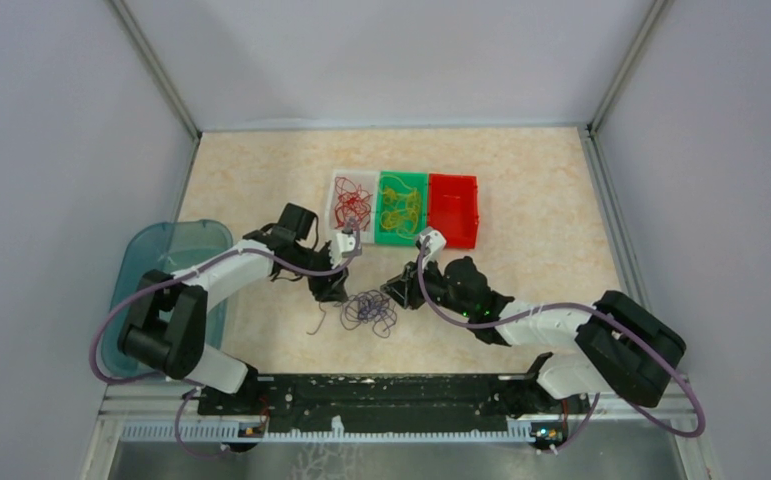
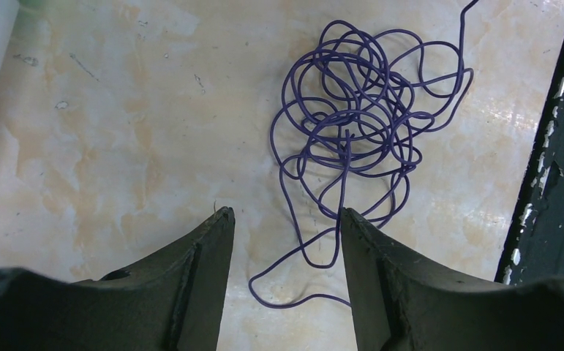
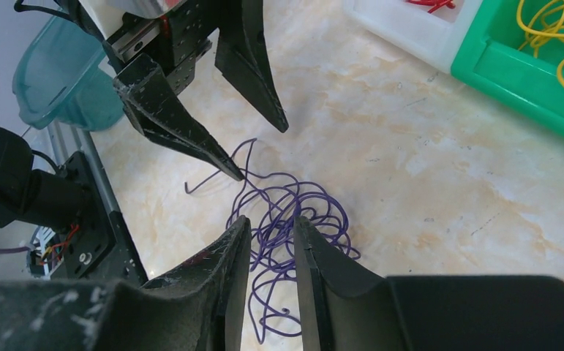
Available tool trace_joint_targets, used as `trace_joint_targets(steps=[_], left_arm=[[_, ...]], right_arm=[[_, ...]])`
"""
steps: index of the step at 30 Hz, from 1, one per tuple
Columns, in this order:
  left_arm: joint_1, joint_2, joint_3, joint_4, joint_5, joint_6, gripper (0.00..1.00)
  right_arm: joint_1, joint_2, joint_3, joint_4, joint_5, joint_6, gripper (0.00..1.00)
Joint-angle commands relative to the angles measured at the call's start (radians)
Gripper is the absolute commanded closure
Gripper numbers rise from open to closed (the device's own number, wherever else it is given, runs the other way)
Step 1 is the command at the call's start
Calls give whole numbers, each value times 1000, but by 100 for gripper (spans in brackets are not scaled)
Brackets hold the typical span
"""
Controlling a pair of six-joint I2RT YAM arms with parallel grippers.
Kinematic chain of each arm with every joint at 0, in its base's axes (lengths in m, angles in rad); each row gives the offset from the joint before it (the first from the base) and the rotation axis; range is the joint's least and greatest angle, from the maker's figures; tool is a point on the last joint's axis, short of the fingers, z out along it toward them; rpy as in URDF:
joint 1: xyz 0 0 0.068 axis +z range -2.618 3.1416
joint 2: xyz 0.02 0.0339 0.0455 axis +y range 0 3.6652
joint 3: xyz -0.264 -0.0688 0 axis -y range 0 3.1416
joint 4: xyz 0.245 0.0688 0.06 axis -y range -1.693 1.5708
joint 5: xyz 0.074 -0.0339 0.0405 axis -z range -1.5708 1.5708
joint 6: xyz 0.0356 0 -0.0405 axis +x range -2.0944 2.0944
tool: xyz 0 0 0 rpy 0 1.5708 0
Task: Untangle the cables
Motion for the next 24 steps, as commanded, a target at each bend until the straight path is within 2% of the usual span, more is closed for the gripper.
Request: trace_joint_targets(steps=[1, 10, 14, 24], left_arm=[[-23, 5, 23, -5, 44, 8, 39], [-30, -4, 75, -147, 76, 185, 40], [-34, 18, 62, -93, 44, 154, 44], [-64, 43, 26, -55, 35, 156, 45]], right_arm=[[4, -42, 0, 34, 35, -7, 69], [5, -75, 6, -4, 59, -9, 68], [4, -75, 13, -2, 57, -5, 68], [5, -110, 4, -21, 93, -4, 69]])
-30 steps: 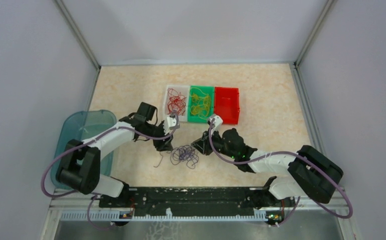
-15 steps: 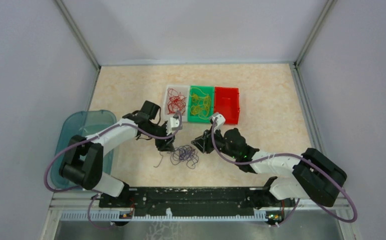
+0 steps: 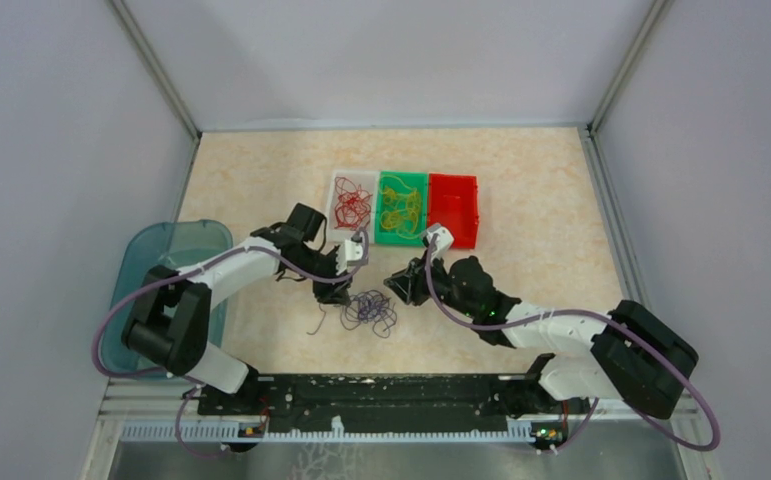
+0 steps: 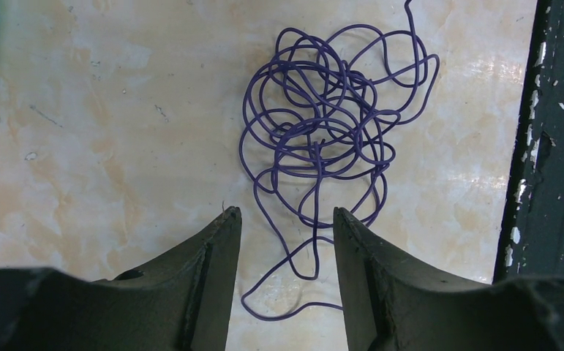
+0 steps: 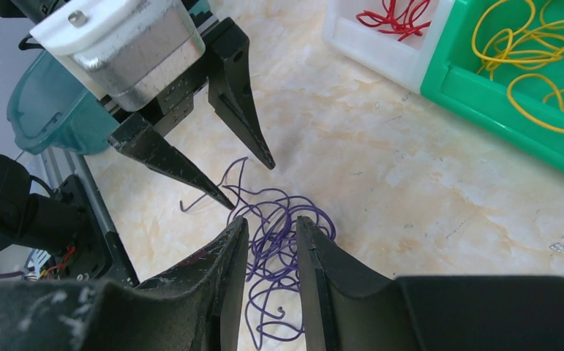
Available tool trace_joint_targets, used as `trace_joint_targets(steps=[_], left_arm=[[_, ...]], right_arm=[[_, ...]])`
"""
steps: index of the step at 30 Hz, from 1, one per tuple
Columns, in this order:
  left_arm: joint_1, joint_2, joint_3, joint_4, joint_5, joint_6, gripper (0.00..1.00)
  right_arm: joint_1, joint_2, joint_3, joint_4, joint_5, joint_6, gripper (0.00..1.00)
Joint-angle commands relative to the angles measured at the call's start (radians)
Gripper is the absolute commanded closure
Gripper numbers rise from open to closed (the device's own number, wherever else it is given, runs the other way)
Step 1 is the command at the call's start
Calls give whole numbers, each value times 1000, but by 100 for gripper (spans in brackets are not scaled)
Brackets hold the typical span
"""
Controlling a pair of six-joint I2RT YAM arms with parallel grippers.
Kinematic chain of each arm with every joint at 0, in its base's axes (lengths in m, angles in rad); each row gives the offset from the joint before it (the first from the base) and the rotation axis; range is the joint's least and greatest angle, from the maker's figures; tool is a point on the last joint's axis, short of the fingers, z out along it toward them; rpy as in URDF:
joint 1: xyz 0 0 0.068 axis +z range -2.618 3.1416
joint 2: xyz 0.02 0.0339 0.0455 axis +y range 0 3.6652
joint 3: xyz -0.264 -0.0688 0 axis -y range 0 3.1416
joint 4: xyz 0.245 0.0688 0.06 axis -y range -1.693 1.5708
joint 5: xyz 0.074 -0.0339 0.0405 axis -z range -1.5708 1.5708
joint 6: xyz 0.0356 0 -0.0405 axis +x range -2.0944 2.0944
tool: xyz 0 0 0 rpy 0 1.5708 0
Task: Untangle the cables
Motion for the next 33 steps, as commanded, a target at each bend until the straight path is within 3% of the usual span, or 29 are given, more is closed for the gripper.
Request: trace_joint_targets(steps=[1, 5, 9, 11, 18, 26, 33], left_arm=[[-20, 12, -22, 23, 2, 31, 45], [-29, 16, -38, 42, -25, 39, 54], [-30, 6, -43, 76, -71, 23, 89], [-30, -13, -26, 61, -79, 24, 99], [-30, -118, 140, -117, -53, 5, 100], [-32, -270, 387, -214, -15, -99, 100], [-34, -286, 614, -298, 34, -232, 100]], right_arm=[[5, -38, 3, 28, 30, -2, 69], [4, -53, -4, 28, 56, 3, 72], [-1, -84, -19, 30, 83, 6, 74], [-5, -96, -25, 24, 88, 9, 74], [-19, -121, -18, 22, 74, 6, 72], [-23, -108, 48, 78, -46, -97, 41], [-23, -21, 179, 221, -114, -155, 31]])
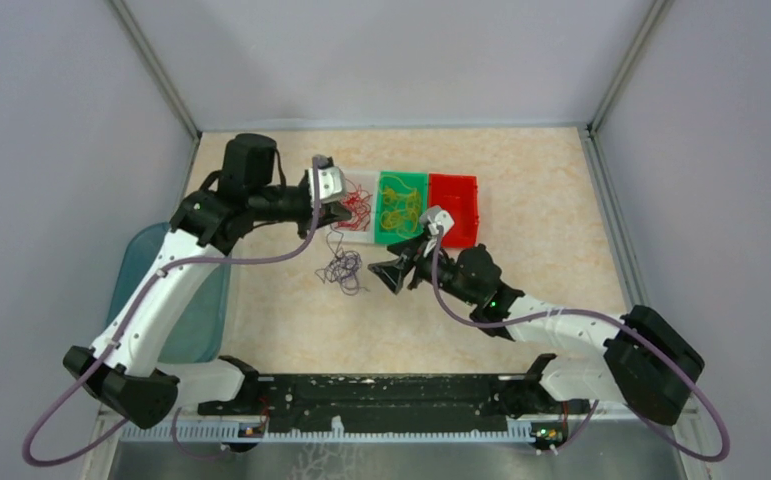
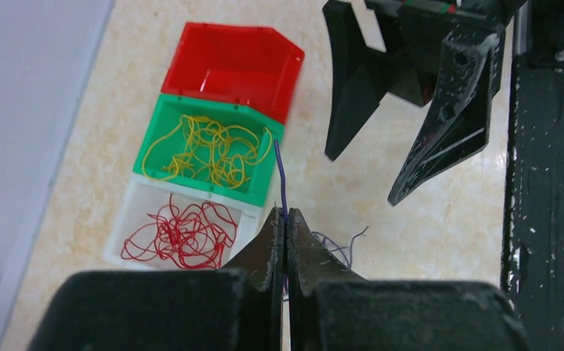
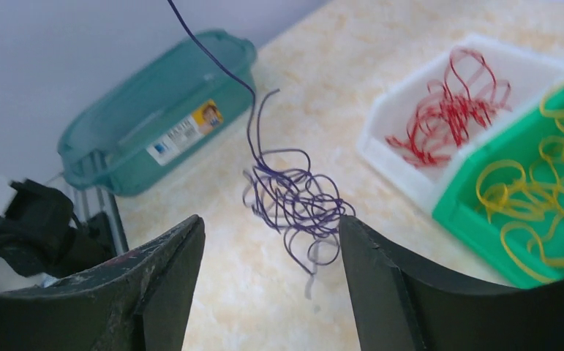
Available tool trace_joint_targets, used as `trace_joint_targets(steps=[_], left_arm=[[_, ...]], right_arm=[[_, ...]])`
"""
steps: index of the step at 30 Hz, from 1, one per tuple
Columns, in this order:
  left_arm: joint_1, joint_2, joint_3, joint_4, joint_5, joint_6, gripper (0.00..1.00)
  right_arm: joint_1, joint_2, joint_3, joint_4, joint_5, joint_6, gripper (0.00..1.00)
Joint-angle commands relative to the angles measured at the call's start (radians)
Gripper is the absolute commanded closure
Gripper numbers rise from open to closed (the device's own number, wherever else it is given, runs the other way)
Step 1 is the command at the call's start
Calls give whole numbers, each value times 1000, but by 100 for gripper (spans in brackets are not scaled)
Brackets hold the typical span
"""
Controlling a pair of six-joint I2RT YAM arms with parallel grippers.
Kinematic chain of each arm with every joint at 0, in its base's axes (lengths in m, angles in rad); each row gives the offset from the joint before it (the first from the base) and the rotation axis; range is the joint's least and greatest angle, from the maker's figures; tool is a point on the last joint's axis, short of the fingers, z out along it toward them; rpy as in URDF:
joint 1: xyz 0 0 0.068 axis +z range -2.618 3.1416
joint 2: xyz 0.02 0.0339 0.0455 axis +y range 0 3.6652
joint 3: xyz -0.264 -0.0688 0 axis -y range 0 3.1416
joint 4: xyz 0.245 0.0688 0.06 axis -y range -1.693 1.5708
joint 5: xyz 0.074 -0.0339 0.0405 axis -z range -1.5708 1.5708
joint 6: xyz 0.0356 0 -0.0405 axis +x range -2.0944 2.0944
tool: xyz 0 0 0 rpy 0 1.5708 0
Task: Untangle the cables
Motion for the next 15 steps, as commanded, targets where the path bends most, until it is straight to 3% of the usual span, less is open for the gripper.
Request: trace_joint_targets(steps=[1, 7, 15], left_arm=[[-7, -18, 99, -72, 72, -113, 100], [-13, -29, 179, -41, 102, -218, 100], [-26, -35, 236, 0, 115, -289, 100]], right_arm=[[-7, 56, 131, 209, -78, -41, 30], [8, 153, 261, 360, -144, 6, 29], [59, 256, 372, 324, -143, -20, 32]])
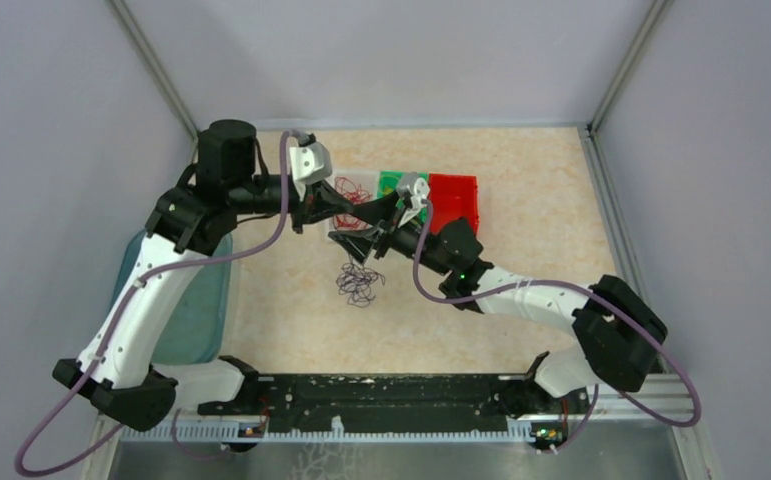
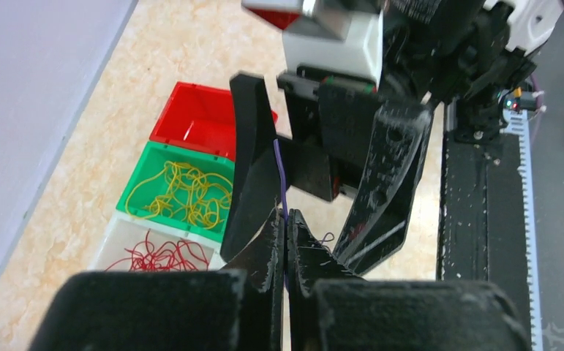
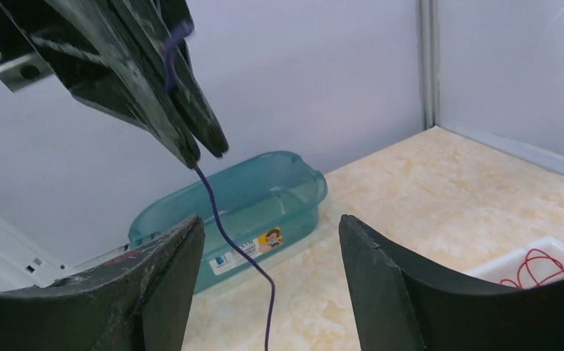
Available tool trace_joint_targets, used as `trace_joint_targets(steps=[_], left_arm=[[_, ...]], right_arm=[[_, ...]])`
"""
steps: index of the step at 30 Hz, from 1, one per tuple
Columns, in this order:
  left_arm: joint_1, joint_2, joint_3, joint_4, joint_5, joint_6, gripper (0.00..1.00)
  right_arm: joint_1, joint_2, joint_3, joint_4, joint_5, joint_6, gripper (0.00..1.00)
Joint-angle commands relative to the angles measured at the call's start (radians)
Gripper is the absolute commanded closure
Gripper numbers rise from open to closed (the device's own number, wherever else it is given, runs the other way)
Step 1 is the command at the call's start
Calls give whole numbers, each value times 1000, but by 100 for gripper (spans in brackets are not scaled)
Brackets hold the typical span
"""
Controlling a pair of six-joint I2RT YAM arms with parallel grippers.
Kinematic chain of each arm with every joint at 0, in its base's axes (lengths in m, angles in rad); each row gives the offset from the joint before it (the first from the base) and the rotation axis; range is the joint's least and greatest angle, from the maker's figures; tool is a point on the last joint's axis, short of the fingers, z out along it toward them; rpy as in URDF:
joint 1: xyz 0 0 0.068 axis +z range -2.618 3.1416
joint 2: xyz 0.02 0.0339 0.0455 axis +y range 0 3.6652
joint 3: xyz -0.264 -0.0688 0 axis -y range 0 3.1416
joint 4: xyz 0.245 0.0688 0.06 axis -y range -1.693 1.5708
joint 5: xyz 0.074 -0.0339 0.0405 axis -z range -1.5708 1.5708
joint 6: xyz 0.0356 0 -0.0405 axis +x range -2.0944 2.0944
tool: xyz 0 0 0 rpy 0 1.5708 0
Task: Untangle the cables
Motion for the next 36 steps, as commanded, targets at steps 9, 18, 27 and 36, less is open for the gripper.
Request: trace_joint_targets(steps=[9, 18, 27, 36], left_arm=[[-24, 8, 196, 51, 14, -107, 100], [-35, 30, 343, 121, 0, -177, 100], [-37, 40, 443, 254, -35, -221, 100], [-37, 27, 486, 492, -78, -180, 100]], right_arm=[[53, 95, 0, 60, -44, 20, 46], [69, 192, -107, 161, -13, 79, 60], [76, 319, -161, 233, 9, 117, 61], [84, 393, -253, 328, 49, 149, 60]])
